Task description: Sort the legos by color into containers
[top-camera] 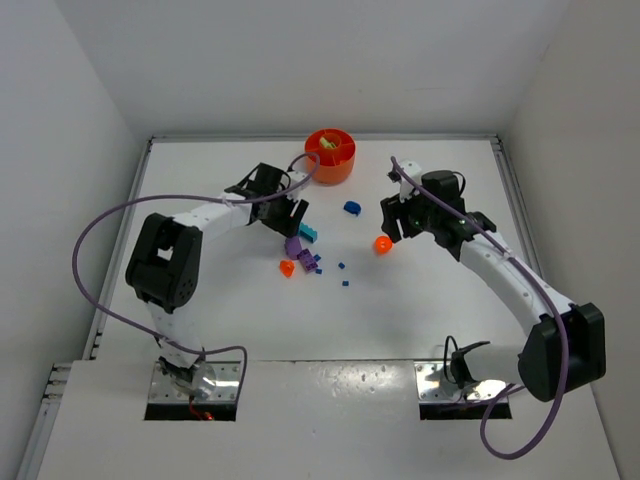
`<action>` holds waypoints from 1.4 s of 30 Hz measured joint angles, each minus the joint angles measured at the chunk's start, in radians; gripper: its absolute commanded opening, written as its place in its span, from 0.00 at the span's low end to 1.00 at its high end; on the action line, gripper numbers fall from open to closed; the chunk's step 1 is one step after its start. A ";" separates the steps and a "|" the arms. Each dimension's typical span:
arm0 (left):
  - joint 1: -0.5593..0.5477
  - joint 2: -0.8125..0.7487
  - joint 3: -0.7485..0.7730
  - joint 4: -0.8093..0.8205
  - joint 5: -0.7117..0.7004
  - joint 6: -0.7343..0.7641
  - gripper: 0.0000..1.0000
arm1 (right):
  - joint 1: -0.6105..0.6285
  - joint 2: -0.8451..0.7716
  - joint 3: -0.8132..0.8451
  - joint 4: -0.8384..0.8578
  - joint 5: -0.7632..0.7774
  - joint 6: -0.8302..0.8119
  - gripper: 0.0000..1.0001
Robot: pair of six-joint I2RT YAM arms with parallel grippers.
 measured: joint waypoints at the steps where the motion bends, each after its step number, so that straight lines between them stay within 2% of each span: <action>1: 0.000 0.016 0.022 0.003 0.003 -0.005 0.71 | 0.000 0.000 -0.002 -0.001 0.000 0.001 0.63; 6: -0.002 0.067 0.082 0.024 0.010 -0.027 0.71 | 0.000 0.000 -0.004 0.000 0.000 0.003 0.63; 25: -0.015 0.089 0.065 0.028 0.025 -0.019 0.68 | -0.007 0.064 -0.004 0.004 0.000 0.003 0.63; 36: -0.017 0.156 0.074 0.026 0.014 -0.021 0.48 | -0.007 0.082 -0.003 0.004 -0.002 0.008 0.63; 39: -0.017 0.166 0.080 0.021 0.011 -0.020 0.37 | -0.007 0.084 -0.003 0.004 -0.009 0.014 0.63; 42: -0.017 0.166 0.090 0.021 0.012 -0.020 0.32 | -0.007 0.088 -0.003 0.004 -0.027 0.036 0.63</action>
